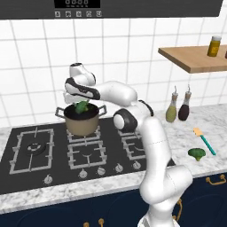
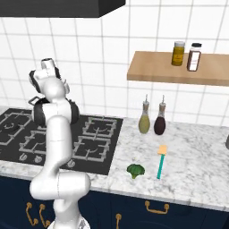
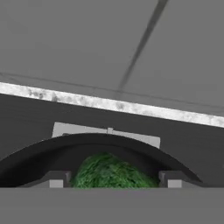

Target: Put the broccoli and broccoli in the pot. Retrieve the spatula and lightly stir the vegetables in the pot.

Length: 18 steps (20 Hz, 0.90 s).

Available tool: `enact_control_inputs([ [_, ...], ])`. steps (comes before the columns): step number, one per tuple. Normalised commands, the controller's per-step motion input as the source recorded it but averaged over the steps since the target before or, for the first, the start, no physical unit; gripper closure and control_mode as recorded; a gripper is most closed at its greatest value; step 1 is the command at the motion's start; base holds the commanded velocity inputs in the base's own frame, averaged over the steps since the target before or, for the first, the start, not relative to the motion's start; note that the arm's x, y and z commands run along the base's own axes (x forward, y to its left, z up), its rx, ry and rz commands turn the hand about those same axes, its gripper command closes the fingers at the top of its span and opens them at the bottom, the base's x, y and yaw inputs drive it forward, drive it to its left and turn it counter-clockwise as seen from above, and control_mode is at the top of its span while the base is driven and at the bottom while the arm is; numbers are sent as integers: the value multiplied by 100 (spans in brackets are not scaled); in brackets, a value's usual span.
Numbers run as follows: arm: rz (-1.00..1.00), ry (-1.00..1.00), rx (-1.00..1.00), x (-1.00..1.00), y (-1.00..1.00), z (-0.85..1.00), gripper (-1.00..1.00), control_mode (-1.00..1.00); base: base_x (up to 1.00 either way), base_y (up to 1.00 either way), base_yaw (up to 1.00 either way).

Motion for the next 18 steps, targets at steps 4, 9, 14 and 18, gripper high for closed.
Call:
enact_control_inputs([
  [4,0,-3,0,0,-1,-49,100,-100,0,0,0],
  [9,0,-8,7,-41,-13,-39,100,-100,0,0,0],
  [14,0,-11,10,-69,-3,-15,100,-100,0,0,0],
  [18,1,-3,4,-32,-2,-52,100,-100,0,0,0],
])
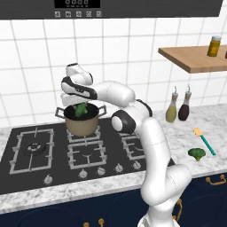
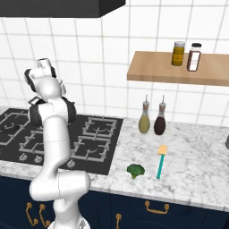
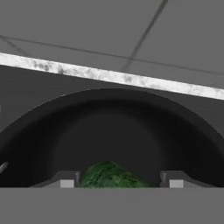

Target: Put the broccoli and broccoli in the pot. Retrieve the spatula and lightly stir the vegetables in the pot.

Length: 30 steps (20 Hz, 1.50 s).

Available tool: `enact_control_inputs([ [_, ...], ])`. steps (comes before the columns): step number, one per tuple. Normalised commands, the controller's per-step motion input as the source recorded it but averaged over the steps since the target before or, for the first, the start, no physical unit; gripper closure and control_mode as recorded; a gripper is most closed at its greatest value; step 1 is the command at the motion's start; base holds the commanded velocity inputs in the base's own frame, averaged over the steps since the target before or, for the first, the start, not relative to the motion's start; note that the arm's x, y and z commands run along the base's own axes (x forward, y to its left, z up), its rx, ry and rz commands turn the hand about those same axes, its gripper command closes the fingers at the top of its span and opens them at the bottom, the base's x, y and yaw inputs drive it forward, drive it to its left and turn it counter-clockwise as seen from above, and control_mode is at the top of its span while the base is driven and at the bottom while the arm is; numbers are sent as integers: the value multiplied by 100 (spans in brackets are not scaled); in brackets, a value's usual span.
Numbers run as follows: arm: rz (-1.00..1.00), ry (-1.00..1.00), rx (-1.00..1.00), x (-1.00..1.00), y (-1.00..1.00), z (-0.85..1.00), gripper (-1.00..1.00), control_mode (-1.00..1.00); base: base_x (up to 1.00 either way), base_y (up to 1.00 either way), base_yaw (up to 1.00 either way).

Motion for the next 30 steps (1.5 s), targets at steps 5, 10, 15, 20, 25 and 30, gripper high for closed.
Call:
enact_control_inputs([
  [5,1,-1,5,-4,-4,-49,100,-100,0,0,0],
  [10,0,0,4,0,0,-43,100,-100,0,0,0],
  [15,0,3,2,-4,0,-50,100,-100,0,0,0],
  [20,0,4,1,-25,0,-59,-100,-100,0,0,0],
  [25,0,0,3,-27,0,-19,-100,-100,0,0,0],
  [30,0,-14,5,-64,-1,27,-100,-100,0,0,0],
])
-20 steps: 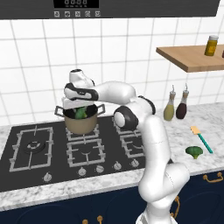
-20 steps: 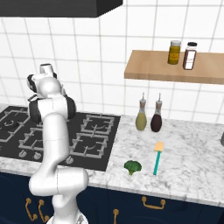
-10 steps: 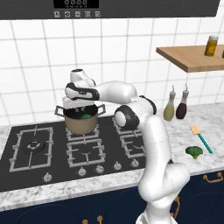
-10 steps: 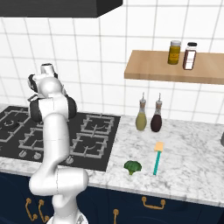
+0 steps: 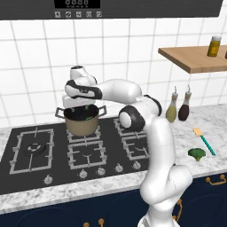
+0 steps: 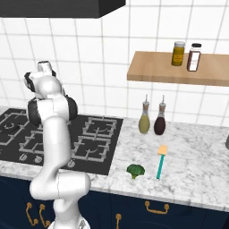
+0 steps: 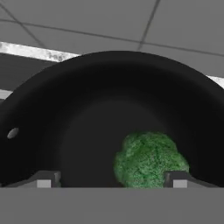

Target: Put the broccoli and broccoli in the pot. Retrieve the spatula and lightly stir the vegetables in the pot.

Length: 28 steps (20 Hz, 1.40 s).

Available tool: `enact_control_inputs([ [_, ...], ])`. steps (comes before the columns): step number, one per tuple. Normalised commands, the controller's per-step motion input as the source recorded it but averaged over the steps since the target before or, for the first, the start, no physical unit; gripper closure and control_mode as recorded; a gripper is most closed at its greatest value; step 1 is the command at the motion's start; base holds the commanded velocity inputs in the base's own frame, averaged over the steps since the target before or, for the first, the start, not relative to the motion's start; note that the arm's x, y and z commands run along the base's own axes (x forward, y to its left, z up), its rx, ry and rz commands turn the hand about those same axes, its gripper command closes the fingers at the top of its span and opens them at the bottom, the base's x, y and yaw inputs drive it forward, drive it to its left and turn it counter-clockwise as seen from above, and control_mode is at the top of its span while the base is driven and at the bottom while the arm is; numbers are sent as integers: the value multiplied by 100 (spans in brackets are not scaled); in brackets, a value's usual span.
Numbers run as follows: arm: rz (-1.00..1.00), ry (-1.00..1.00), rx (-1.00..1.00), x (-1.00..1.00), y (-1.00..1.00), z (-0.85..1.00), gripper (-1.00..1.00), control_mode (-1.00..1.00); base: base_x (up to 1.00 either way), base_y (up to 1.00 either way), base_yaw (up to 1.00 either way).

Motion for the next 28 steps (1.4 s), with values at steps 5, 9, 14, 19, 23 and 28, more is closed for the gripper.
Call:
enact_control_inputs([
  [5,0,-18,3,-85,-11,41,-100,-100,0,0,0],
  [9,0,-18,2,-81,-59,25,-100,-100,0,0,0],
  [14,0,-5,1,-59,-89,27,-100,-100,0,0,0],
  [19,-3,0,1,-51,-100,22,-100,-100,0,0,0],
  [23,-3,0,0,-44,-100,1,-100,-100,0,0,0],
  [28,-3,0,0,-49,-100,-14,-100,-100,0,0,0],
])
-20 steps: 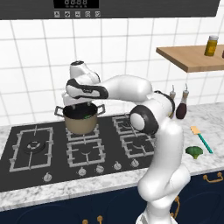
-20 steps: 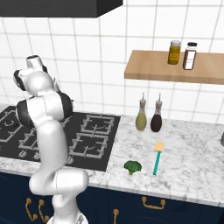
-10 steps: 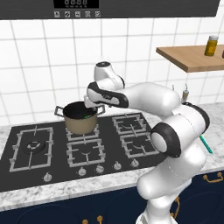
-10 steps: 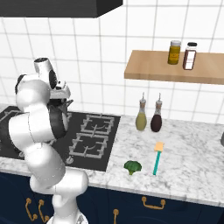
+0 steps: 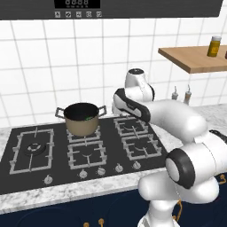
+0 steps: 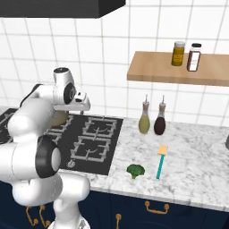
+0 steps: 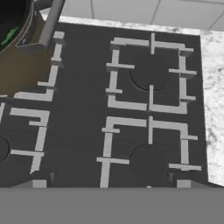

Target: Put the broccoli and broccoli in the pot. Retrieve the spatula and lightly stir the vegetables in the pot.

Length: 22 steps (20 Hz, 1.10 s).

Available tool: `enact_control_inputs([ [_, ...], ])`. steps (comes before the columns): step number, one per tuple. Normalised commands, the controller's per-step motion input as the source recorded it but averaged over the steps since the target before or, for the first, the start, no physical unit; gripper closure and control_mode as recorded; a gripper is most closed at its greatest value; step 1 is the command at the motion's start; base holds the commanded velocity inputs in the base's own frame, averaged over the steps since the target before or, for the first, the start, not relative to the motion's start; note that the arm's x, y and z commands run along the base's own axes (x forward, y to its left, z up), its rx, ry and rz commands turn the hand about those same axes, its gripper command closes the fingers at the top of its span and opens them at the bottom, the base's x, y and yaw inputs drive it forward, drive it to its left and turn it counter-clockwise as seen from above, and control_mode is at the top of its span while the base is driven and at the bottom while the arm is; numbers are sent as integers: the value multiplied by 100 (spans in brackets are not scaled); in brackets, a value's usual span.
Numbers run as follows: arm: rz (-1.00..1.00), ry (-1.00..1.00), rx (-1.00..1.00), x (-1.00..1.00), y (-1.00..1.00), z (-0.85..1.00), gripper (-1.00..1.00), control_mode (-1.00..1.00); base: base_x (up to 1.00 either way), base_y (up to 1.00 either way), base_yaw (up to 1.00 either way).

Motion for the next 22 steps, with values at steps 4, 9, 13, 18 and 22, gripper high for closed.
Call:
enact_control_inputs([
  [4,-6,0,0,-65,-100,-35,-100,-100,0,0,0],
  [9,-3,1,0,-55,-100,-37,-100,-100,0,0,0],
  [13,-1,6,-3,-44,-100,-28,-100,-100,0,0,0],
  [18,-2,4,-7,-48,-94,-44,-100,-100,0,0,0],
  [22,-28,1,3,-61,-65,-43,-100,-100,0,0,0],
])
